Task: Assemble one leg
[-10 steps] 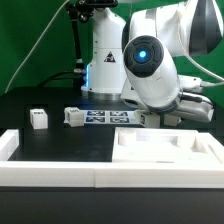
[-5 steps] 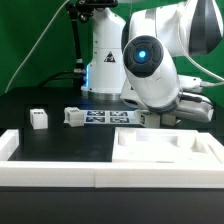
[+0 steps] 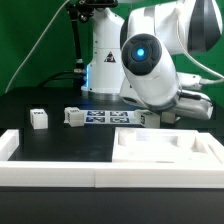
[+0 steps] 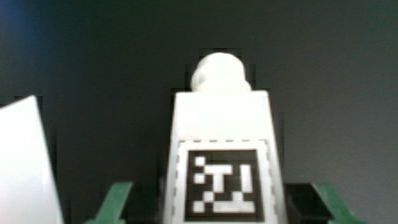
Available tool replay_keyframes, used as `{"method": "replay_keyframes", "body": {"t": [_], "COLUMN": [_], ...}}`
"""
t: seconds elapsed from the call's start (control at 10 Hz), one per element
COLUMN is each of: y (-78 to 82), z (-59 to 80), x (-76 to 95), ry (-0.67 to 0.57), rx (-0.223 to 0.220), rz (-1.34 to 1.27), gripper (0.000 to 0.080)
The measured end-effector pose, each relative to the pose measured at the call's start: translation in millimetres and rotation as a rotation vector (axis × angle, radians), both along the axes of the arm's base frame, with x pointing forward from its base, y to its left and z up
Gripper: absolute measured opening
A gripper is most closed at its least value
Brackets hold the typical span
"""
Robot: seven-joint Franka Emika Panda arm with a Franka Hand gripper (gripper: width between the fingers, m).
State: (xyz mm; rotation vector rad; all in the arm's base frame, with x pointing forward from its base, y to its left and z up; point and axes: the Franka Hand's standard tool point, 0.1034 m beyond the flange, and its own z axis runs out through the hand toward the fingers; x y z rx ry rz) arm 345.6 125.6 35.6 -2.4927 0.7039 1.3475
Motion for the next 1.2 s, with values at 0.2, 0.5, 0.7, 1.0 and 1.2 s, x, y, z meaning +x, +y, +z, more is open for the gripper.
{"method": "replay_keyframes", "body": {"t": [0.2,0.5,0.7,1.0,1.2], "y": [-4.7,-4.1,-0.5,-13.0,-14.9], "z": [26.4,34.0,35.7,29.1,42.5], "x": [11.5,25.1,32.7,46.4,59.6], "ry": [-0.024,-0.107,-0.285,-0.517,-0.669], "rx": [0.005,-0.025,-0.105,-0.190,-0.229], "rz": [-0.011,-0.021,-0.029,0.073,0.181], "gripper": [0.0292,0.0292,0.0292,0.0292,0.0292]}}
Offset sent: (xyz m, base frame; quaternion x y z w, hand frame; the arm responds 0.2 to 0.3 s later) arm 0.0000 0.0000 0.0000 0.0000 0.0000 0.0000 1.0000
